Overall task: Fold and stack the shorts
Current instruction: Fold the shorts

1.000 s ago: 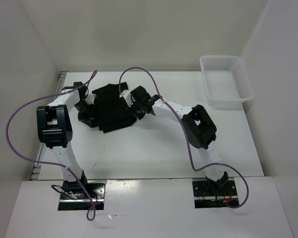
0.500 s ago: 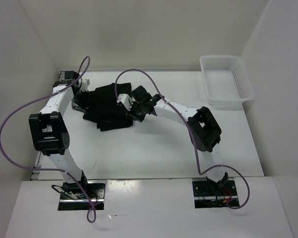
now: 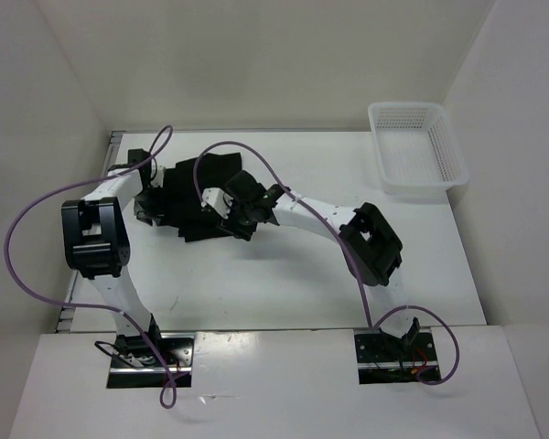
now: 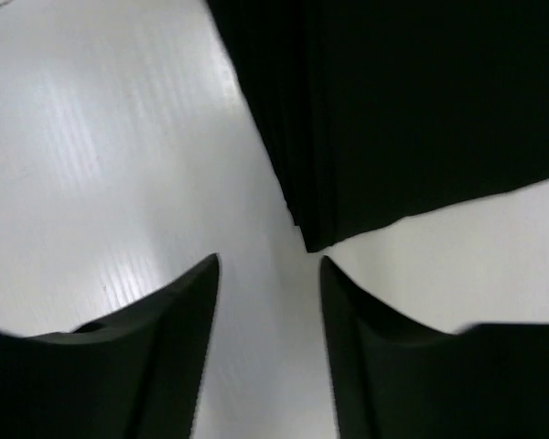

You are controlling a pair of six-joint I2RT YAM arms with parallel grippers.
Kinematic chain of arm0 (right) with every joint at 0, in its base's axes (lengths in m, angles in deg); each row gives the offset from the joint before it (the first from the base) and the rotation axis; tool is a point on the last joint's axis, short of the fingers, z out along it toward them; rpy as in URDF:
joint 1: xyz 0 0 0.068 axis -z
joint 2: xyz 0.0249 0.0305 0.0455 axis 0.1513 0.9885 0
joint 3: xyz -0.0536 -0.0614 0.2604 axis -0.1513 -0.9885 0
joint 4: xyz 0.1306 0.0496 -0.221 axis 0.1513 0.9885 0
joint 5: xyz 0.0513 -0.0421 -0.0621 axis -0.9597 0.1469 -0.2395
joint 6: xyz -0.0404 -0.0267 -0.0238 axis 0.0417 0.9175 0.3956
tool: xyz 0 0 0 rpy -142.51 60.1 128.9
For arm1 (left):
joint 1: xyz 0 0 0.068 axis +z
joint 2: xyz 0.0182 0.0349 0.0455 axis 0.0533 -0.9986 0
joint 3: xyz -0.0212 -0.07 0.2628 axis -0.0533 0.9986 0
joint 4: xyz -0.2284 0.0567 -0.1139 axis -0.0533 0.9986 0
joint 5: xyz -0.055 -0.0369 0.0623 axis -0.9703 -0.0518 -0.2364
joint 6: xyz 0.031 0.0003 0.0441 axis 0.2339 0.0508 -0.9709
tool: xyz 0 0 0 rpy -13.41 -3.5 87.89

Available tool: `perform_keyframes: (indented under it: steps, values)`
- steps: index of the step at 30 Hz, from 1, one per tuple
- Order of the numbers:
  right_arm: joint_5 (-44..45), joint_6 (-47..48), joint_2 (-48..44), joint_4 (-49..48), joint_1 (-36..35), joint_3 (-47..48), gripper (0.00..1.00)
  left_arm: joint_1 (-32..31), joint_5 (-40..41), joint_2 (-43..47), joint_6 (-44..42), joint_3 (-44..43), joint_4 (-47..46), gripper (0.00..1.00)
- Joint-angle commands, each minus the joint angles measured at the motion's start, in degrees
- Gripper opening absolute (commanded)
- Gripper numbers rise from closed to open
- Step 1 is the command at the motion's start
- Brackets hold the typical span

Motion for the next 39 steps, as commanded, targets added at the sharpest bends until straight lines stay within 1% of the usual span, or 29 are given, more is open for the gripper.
perform_keyframes:
  steps: [1,2,3,4,6,7,8,9,11,13,16,17,19,21,23,24,26,28,29,30,33,36,39]
  values:
    - [8.91,-1.66,-1.62,-6.31,-1.71,1.21,0.58,0.47,1.97,0.42,0.01,0.08,-2.27,0.36]
    - [10.59,-2.36,-0.32,-8.24,-2.24,1.21,0.62,0.47,1.44,1.12,0.01,-0.61,-2.26,0.39]
    - [12.08,-2.37,0.39,-9.13,-2.95,1.73,0.62,0.47,0.83,1.13,0.01,-0.62,-1.22,0.43]
    - [13.75,-2.37,1.01,-9.66,-2.95,1.74,0.63,1.08,-1.87,2.08,0.01,-1.31,0.7,0.49]
    - [14.9,-2.37,3.11,-10.45,-2.95,2.35,0.63,1.78,-6.01,4.46,0.01,-2.89,3.0,0.55]
    - [14.91,-2.37,3.65,-10.45,-2.95,2.36,0.63,3.18,-8.38,5.42,0.01,-3.51,5.1,0.59]
    - [14.91,-1.84,4.17,-10.45,-2.95,3.05,0.62,4.07,-13.97,7.0,0.01,-4.04,6.16,0.61]
    - [14.91,-1.14,4.79,-10.45,-2.95,3.06,0.62,5.03,-16.81,7.02,0.01,-4.74,7.13,0.64]
    - [12.55,-1.14,5.4,-9.93,-2.95,4.19,0.6,7.57,-23.4,7.02,0.01,-6.85,9.77,0.67]
    - [12.01,-0.61,6.11,-9.4,-2.95,4.2,0.59,8.73,-25.97,5.53,0.01,-8.17,11.7,0.67]
    - [14.29,-0.61,8.21,-10.45,-2.95,5.43,0.58,10.14,-29.67,1.49,0.01,-11.25,13.2,0.68]
    - [14.9,-0.61,8.22,-11.06,-2.95,6.04,0.54,10.84,-30.46,0.96,0.01,-12.04,13.2,0.68]
    - [15.61,-0.61,9.62,-11.07,-2.95,6.57,0.5,10.84,-31.08,-0.62,0.01,-15.11,11.81,0.74]
    - [15.61,-1.14,9.63,-11.07,-2.95,6.57,0.45,10.84,-31.69,-1.86,0.01,-17.74,10.66,0.77]
    - [16.14,-1.14,9.63,-11.6,-2.95,6.57,0.42,9.62,-31.7,-4.4,0.01,-22.23,10.04,0.8]
    - [16.14,-1.14,9.63,-11.6,-2.95,6.57,0.38,8.48,-29.78,-5.37,0.01,-23.28,8.47,0.84]
    - [16.66,-1.14,9.63,-11.6,-3.48,5.96,0.34,7.42,-26.18,-8.97,0.01,-25.39,6.45,0.88]
    - [16.67,-1.14,9.63,-11.6,-3.48,5.96,0.26,7.41,-22.66,-13.52,0.01,-27.5,5.12,0.89]
    - [17.19,-1.14,9.63,-11.6,-3.48,5.96,0.22,7.41,-22.03,-14.86,0.01,-28.91,5.12,0.91]
    - [17.2,-0.61,9.63,-12.12,-3.48,5.44,0.14,7.41,-22.03,-17.04,0.01,-31.18,5.12,0.91]
    - [18.42,-0.09,9.63,-12.12,-3.48,4.91,0.01,7.41,-21.41,-18.99,0.01,-32.52,5.12,0.91]
    - [18.95,0.62,6.74,-12.12,-3.48,4.2,0.0,6.89,-21.41,-19.0,0.01,-33.14,3.98,0.92]
    - [18.34,2.11,3.14,-11.6,-3.48,1.57,0.0,6.89,-22.9,-19.0,0.01,-33.14,2.75,0.92]
